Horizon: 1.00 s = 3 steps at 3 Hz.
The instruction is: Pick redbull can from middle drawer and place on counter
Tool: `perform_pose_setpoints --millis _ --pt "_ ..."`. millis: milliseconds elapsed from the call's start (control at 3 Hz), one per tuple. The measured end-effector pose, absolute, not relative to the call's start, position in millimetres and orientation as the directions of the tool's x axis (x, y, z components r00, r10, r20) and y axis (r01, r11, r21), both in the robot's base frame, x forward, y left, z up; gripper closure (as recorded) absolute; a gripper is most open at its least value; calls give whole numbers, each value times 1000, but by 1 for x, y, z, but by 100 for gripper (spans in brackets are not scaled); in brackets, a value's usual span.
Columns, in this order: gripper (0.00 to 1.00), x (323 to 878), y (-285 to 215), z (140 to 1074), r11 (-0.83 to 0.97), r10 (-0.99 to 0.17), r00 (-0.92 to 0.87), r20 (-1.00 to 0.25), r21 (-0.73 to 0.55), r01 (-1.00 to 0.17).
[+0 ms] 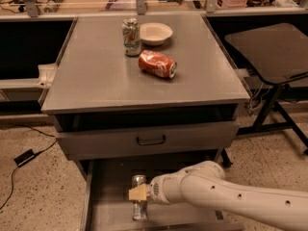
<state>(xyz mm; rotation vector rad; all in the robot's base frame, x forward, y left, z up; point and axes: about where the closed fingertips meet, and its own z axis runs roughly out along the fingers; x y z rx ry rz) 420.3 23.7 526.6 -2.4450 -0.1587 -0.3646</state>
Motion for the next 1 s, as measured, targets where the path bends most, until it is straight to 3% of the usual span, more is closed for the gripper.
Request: perform_pose_setpoints --millis 333,1000 --pt "100 429 22 597 -788 53 930 363 -558 262" --pt "100 435 14 730 -907 249 897 366 -238 348"
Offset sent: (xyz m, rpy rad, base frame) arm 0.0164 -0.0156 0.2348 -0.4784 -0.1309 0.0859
